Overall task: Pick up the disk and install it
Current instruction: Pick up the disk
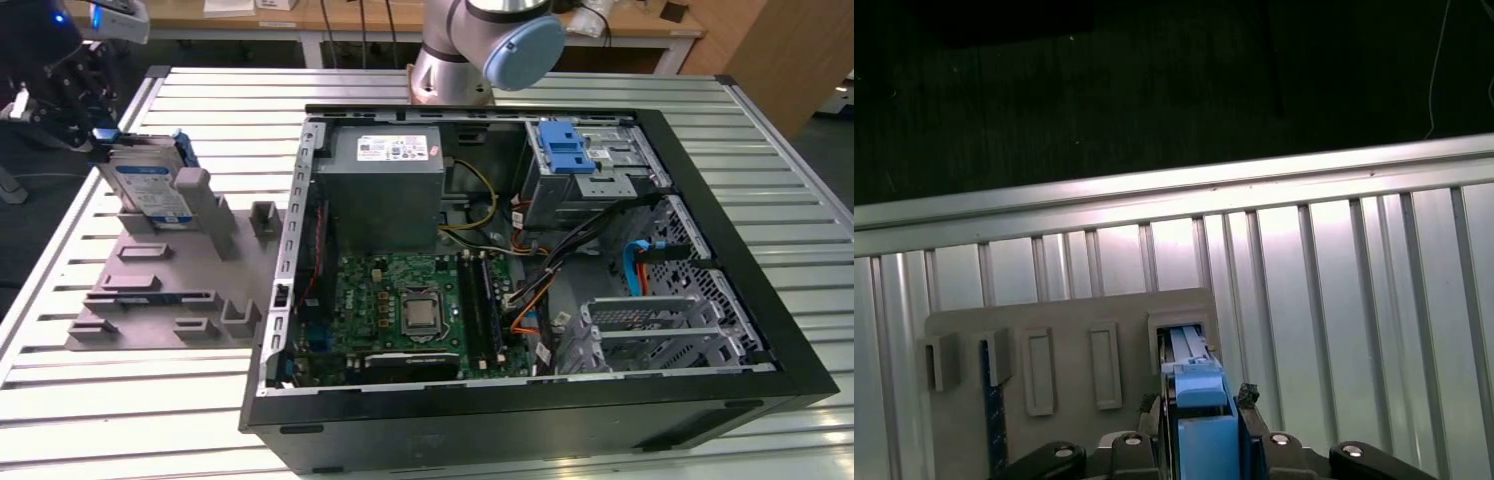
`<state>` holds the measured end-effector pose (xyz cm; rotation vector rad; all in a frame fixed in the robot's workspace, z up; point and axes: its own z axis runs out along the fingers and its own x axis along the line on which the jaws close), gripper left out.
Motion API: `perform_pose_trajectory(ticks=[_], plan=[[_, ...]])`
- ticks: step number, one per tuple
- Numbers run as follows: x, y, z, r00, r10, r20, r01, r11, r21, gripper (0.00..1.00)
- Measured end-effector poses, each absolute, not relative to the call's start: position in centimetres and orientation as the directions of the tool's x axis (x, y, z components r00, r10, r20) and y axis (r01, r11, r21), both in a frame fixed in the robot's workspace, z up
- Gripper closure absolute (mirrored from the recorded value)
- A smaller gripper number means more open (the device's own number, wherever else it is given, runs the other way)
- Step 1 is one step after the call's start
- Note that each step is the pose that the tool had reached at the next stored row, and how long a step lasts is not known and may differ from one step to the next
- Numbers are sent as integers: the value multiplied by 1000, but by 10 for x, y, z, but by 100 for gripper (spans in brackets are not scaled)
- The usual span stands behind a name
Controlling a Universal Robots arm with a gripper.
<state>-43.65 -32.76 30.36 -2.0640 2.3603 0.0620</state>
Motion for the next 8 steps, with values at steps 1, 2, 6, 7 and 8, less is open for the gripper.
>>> perform_pose_trajectory(ticks=[1, 2, 6, 7, 8], plan=[[-436, -328, 303, -134, -991, -30, -991, 133, 26, 61], [-436, -328, 303, -134, -991, -30, -991, 133, 26, 61], [-436, -328, 300, -134, -991, -26, -991, 133, 26, 60], [-436, -328, 300, -134, -991, -24, -991, 133, 25, 54], [-436, -328, 298, -134, -991, -23, -991, 133, 25, 54]])
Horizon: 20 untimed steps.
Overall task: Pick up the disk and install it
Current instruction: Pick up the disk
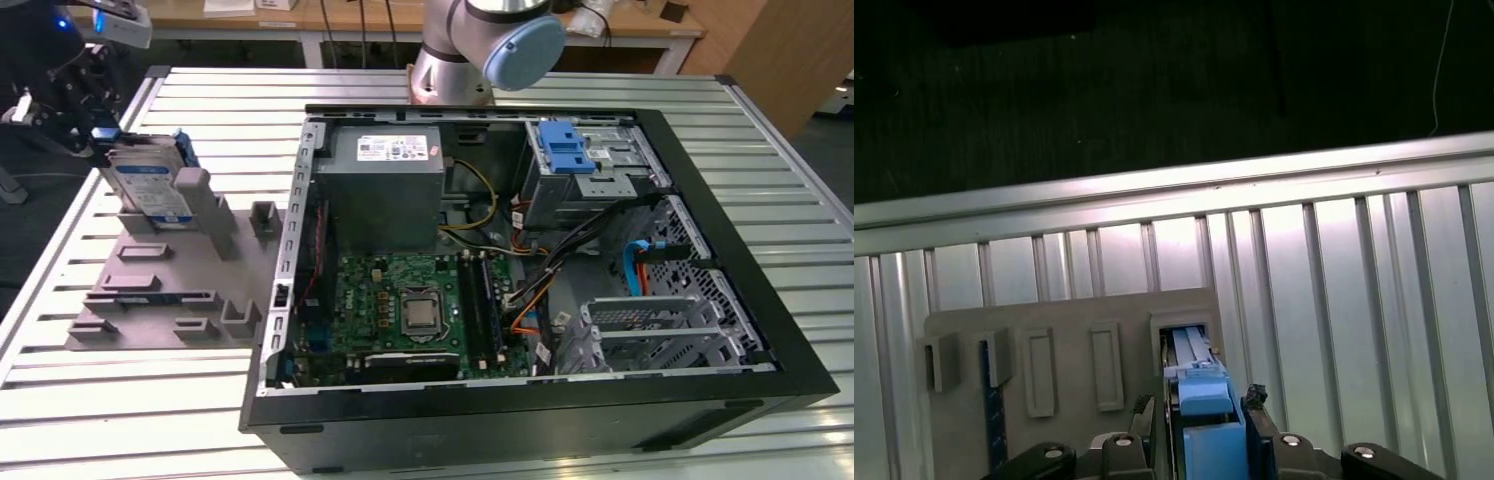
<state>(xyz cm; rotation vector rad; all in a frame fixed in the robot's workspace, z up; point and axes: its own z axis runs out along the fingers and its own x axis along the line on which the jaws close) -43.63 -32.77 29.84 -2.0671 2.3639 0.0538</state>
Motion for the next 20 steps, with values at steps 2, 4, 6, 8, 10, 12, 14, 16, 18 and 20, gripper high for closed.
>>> perform_pose_trajectory(ticks=[2, 4, 6, 8, 10, 12, 14, 16, 18, 20], plan=[[-436, -328, 296, -134, -991, -22, -991, 133, 25, 54], [-436, -328, 294, -134, -991, -22, -991, 133, 25, 54], [-435, -328, 293, -134, -991, -22, -991, 133, 26, 54], [-435, -327, 293, -134, -991, -22, -991, 133, 26, 54], [-435, -327, 293, -134, -991, -22, -991, 133, 26, 54], [-435, -326, 293, -134, -991, -22, -991, 133, 26, 54], [-435, -326, 293, -134, -991, -22, -991, 133, 26, 55], [-435, -326, 293, -134, -991, -21, -991, 133, 26, 55], [-435, -326, 293, -134, -991, -22, -991, 133, 26, 62], [-435, -326, 293, -134, -991, -22, -991, 133, 26, 62]])
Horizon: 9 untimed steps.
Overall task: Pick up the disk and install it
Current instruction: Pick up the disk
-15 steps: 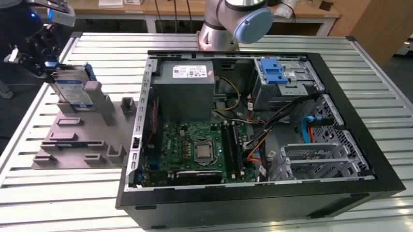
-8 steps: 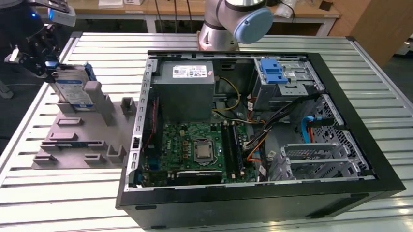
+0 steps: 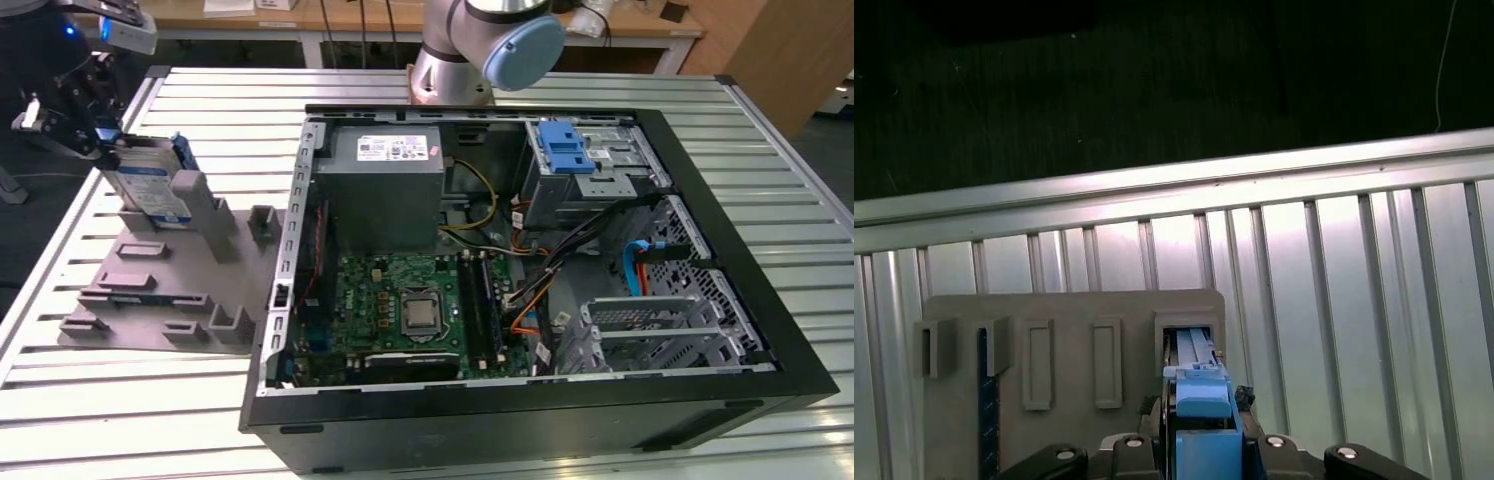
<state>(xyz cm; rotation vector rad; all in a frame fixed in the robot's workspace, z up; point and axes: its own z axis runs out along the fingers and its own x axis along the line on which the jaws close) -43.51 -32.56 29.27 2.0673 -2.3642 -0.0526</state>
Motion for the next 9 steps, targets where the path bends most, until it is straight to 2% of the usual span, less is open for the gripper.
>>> perform_pose_trajectory(ticks=[5, 9], plan=[[-435, -326, 293, -124, -992, -22, -992, 124, 26, 63], [-435, -326, 293, -62, -998, -22, -998, 61, 26, 63]])
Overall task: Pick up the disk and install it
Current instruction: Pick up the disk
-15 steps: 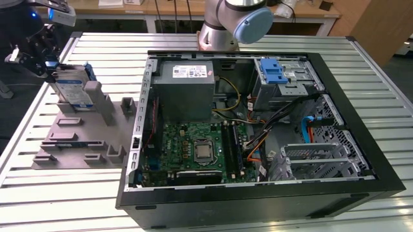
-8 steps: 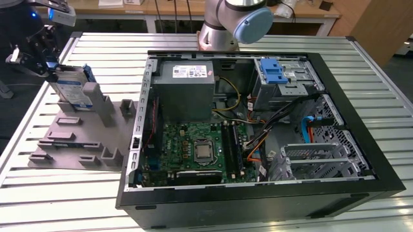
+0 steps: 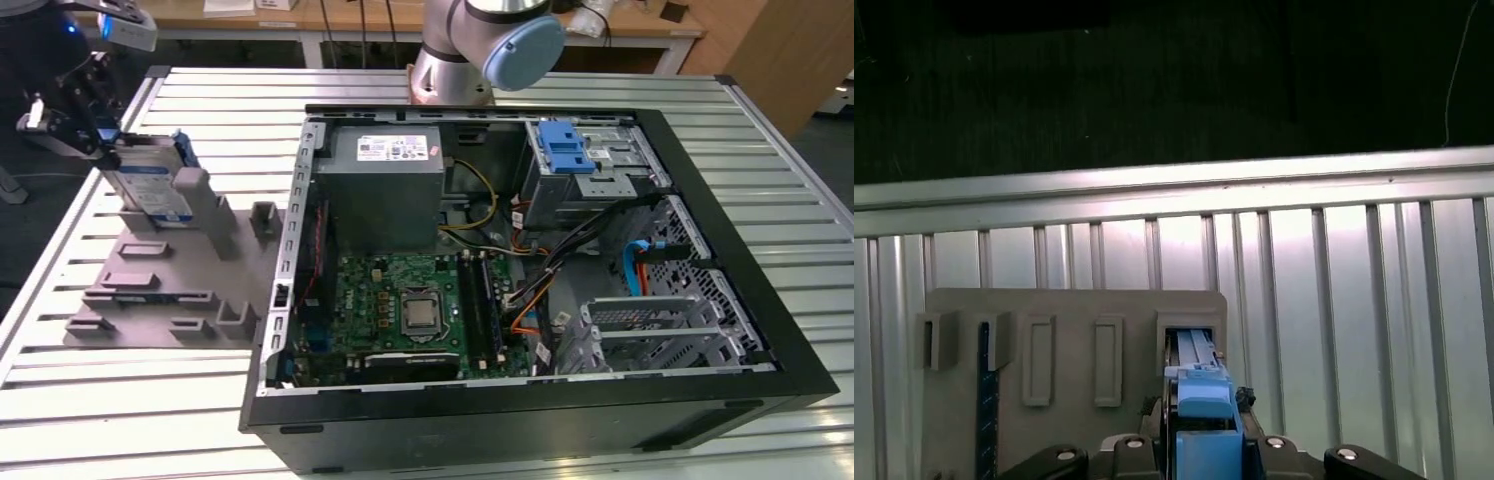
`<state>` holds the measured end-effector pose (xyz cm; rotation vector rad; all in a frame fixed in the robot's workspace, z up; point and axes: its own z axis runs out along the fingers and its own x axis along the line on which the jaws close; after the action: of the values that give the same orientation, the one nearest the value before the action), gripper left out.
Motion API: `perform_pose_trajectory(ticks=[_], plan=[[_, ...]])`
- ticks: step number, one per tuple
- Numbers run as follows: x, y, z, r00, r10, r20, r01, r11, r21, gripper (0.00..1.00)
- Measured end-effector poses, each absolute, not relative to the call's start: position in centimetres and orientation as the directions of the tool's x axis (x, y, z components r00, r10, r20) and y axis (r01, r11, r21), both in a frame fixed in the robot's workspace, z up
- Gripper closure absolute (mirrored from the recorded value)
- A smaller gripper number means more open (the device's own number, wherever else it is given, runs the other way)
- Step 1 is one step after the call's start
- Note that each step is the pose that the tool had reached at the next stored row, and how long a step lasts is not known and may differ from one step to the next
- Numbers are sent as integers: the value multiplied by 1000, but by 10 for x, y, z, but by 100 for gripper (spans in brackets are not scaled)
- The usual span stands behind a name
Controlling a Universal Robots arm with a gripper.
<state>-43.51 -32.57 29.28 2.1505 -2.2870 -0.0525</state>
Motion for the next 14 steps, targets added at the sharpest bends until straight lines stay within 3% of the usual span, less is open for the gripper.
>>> perform_pose_trajectory(ticks=[14], plan=[[-436, -332, 292, -27, -999, -21, -999, 26, 26, 63]])
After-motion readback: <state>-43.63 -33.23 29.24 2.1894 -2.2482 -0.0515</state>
